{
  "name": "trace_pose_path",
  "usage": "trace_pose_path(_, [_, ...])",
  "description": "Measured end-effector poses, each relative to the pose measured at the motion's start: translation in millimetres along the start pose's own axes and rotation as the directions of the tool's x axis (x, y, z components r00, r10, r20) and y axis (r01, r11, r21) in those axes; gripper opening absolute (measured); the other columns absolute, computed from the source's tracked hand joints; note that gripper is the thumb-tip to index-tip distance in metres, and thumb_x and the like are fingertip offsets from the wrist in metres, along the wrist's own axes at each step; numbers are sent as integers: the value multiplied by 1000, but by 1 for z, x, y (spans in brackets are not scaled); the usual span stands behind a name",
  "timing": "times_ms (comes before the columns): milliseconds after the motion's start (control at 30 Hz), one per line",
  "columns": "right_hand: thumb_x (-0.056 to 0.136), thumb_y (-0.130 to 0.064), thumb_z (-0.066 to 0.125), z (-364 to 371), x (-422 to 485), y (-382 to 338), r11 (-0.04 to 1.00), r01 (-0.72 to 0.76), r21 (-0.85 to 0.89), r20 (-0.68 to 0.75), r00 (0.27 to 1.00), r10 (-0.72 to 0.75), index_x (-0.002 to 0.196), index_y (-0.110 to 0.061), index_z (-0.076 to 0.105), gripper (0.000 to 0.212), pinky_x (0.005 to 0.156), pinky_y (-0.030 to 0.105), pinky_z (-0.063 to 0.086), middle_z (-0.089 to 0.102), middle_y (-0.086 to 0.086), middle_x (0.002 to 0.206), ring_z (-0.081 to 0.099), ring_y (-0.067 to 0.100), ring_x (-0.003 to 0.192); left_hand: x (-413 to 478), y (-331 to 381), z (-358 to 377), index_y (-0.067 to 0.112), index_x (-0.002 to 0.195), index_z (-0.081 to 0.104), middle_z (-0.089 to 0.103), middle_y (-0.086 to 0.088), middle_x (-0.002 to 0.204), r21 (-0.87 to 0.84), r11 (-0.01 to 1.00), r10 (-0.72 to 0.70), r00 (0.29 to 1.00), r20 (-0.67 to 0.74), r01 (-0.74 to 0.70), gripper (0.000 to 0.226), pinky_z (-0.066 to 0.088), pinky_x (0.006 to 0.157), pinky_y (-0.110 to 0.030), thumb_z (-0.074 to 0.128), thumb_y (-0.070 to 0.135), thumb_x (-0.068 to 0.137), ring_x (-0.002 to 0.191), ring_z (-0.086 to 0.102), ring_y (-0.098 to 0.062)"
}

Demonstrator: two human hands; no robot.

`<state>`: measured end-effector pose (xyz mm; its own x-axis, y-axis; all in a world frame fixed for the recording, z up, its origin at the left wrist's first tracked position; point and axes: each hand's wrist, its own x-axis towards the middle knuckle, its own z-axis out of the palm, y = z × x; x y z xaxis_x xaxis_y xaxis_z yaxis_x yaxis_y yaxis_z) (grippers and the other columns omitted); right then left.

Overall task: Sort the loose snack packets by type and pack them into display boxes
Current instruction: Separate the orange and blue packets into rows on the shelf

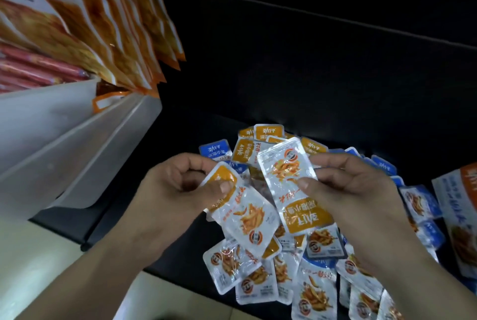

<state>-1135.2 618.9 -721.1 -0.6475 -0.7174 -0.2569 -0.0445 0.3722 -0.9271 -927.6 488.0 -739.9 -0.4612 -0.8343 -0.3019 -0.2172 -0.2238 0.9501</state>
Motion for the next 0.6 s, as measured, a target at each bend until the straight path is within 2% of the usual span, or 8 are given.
trace_pose_path(67, [84, -13, 82, 0, -1, -4, 992, 20, -121, 82, 997, -10, 96, -34, 77, 24, 73, 19, 59, 77, -19, 84, 73, -4, 80, -3, 2, 1, 11, 92, 76, 79, -8, 84, 14, 1000, 11, 995, 104, -12, 13, 53, 56, -17, 80, 16, 80, 70, 76, -14])
trace_pose_path(133, [85, -13, 81, 3, 0, -7, 967, 60, -247, 193, 981, -11, 92, -38, 79, 25, 75, 15, 59, 76, -24, 86, 72, -7, 83, -5, 1, 3, 16, 86, 78, 79, -8, 88, 45, 998, 24, 976, 217, -34, 10, 59, 69, -26, 78, 24, 80, 82, 77, -19])
trace_pose_path(267, [83, -16, 84, 12, 2, -15, 963, 50, -265, 399, 915, 62, 97, -35, 76, 25, 79, 21, 57, 79, -14, 88, 74, 2, 86, -3, -6, 14, 22, 86, 77, 76, 1, 105, 138, 988, 27, 953, 303, -72, 4, 62, 82, -45, 79, 24, 84, 96, 75, -19])
trace_pose_path(333, [82, -20, 85, 13, 4, -18, 983, -15, -184, 381, 921, 86, 100, -34, 72, 26, 82, 27, 55, 79, -11, 89, 75, 3, 85, -4, -8, 17, 20, 87, 76, 74, 6, 116, 118, 993, -7, 948, 319, -32, 2, 62, 87, -49, 78, 19, 87, 105, 74, -18])
trace_pose_path(400, [73, -30, 88, 9, 5, -17, 992, -85, -89, 305, 946, 108, 99, -35, 74, 29, 88, 34, 55, 79, -11, 96, 75, 5, 91, -8, -11, 16, 19, 86, 74, 77, -1, 110, 84, 996, -50, 943, 330, 23, 4, 62, 86, -53, 77, 19, 88, 102, 75, -23])
trace_pose_path(467, [64, -33, 90, 4, 2, -10, 971, -214, 104, 296, 939, 175, 99, -32, 77, 38, 91, 42, 56, 79, -3, 106, 76, 16, 99, -14, -13, 17, 17, 84, 73, 79, -9, 100, 37, 997, -82, 946, 314, 74, 8, 62, 85, -52, 77, 24, 85, 96, 77, -28])
trace_pose_path(533, [65, -21, 94, 2, -5, -2, 834, -382, 398, 377, 897, 231, 114, -17, 75, 52, 91, 47, 60, 76, 12, 116, 75, 30, 105, -19, -19, 20, 14, 81, 73, 78, -13, 94, -87, 984, -133, 967, 215, 155, 15, 62, 79, -47, 77, 28, 79, 89, 77, -31])
trace_pose_path(600, [76, -9, 88, 9, -14, 3, 696, -457, 554, 419, 875, 241, 125, -6, 68, 53, 95, 49, 59, 73, 19, 122, 71, 36, 112, -25, -24, 28, 12, 77, 73, 76, -15, 85, -226, 946, -205, 969, 134, 232, 14, 59, 67, -36, 77, 26, 78, 76, 75, -26])
